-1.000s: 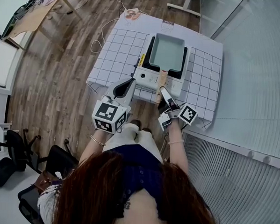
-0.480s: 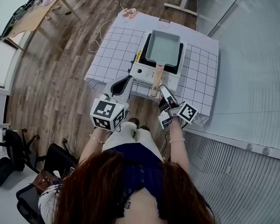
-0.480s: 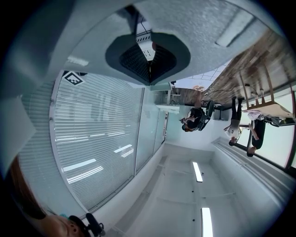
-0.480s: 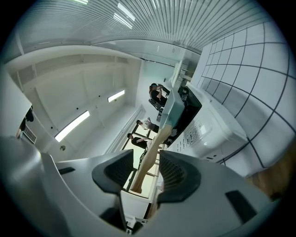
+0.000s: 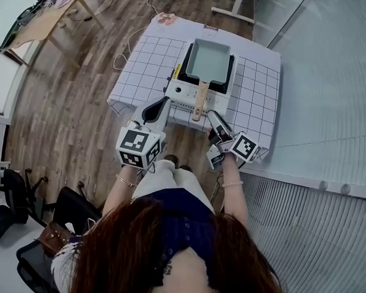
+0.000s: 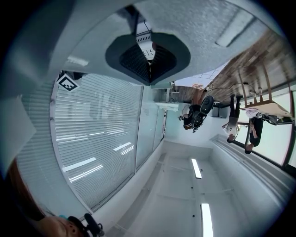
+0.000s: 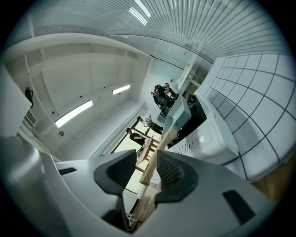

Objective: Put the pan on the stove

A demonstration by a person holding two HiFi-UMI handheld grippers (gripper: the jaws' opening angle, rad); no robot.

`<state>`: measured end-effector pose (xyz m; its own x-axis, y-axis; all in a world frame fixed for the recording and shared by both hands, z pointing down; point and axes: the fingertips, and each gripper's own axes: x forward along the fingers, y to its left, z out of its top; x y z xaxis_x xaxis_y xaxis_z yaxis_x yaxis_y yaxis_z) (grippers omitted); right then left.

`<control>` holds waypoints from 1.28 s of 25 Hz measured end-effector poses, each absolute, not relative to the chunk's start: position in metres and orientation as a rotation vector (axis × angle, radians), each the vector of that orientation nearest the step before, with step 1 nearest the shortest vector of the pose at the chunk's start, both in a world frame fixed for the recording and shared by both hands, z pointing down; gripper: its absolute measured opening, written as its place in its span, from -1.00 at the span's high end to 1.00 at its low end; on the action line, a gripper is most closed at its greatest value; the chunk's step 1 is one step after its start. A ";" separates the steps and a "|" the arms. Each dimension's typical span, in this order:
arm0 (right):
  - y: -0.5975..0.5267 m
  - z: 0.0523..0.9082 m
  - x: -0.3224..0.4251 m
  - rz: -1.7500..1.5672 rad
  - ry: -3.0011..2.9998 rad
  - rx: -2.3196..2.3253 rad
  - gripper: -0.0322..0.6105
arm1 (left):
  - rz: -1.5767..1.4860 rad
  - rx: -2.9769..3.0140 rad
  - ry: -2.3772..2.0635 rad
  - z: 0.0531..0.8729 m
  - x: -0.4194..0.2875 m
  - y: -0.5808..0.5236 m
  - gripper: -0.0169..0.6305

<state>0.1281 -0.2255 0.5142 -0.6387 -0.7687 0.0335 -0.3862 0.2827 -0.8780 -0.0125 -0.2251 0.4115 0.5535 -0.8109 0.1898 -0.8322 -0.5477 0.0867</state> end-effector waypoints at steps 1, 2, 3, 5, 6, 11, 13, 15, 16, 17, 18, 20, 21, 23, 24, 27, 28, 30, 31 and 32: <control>-0.224 0.512 0.128 -1.291 2.183 -1.050 0.47 | 0.187 2.621 -1.400 0.411 -0.011 -0.224 0.91; -0.222 0.509 0.128 -1.279 2.201 -1.060 0.49 | 0.186 2.622 -1.403 0.410 -0.011 -0.222 0.91; -0.220 0.507 0.128 -1.268 2.214 -1.069 0.51 | 0.185 2.623 -1.405 0.410 -0.010 -0.220 0.91; -0.217 0.504 0.130 -1.246 2.232 -1.088 0.54 | 0.182 2.627 -1.407 0.409 -0.008 -0.218 0.91; -0.216 0.502 0.131 -1.234 2.240 -1.102 0.57 | 0.180 2.630 -1.409 0.408 -0.007 -0.216 0.91; -0.207 0.492 0.132 -1.153 2.294 -1.169 0.68 | 0.180 2.645 -1.405 0.404 -0.003 -0.210 0.91; -0.204 0.489 0.132 -1.120 2.323 -1.196 0.71 | 0.180 2.650 -1.398 0.404 0.000 -0.208 0.91; -0.203 0.485 0.132 -1.086 2.340 -1.225 0.74 | 0.180 2.658 -1.391 0.403 0.002 -0.207 0.91; -0.202 0.483 0.131 -1.071 2.344 -1.238 0.76 | 0.180 2.663 -1.387 0.402 0.003 -0.207 0.91; -0.200 0.480 0.131 -1.056 2.349 -1.250 0.78 | 0.178 2.667 -1.384 0.401 0.003 -0.206 0.91; -0.199 0.478 0.131 -1.039 2.356 -1.265 0.79 | 0.176 2.672 -1.381 0.400 0.004 -0.205 0.91; -0.196 0.474 0.130 -0.996 2.372 -1.305 0.83 | 0.173 2.683 -1.375 0.397 0.003 -0.202 0.91; -0.193 0.472 0.129 -0.973 2.381 -1.326 0.85 | 0.172 2.689 -1.372 0.396 0.002 -0.200 0.91; -0.189 0.467 0.126 -0.928 2.399 -1.362 0.87 | 0.167 2.699 -1.365 0.395 -0.001 -0.197 0.91; -0.186 0.466 0.124 -0.911 2.406 -1.375 0.87 | 0.163 2.703 -1.361 0.394 -0.003 -0.195 0.91; -0.180 0.461 0.118 -0.872 2.419 -1.409 0.87 | 0.155 2.712 -1.346 0.393 -0.008 -0.189 0.91; -0.178 0.459 0.116 -0.860 2.423 -1.423 0.87 | 0.154 2.715 -1.341 0.392 -0.010 -0.187 0.91; -0.172 0.455 0.112 -0.833 2.430 -1.447 0.87 | 0.151 2.721 -1.333 0.390 -0.014 -0.182 0.91; -0.169 0.452 0.110 -0.820 2.433 -1.457 0.87 | 0.149 2.724 -1.330 0.389 -0.016 -0.180 0.91; -0.167 0.451 0.107 -0.806 2.436 -1.468 0.87 | 0.147 2.727 -1.327 0.389 -0.019 -0.178 0.91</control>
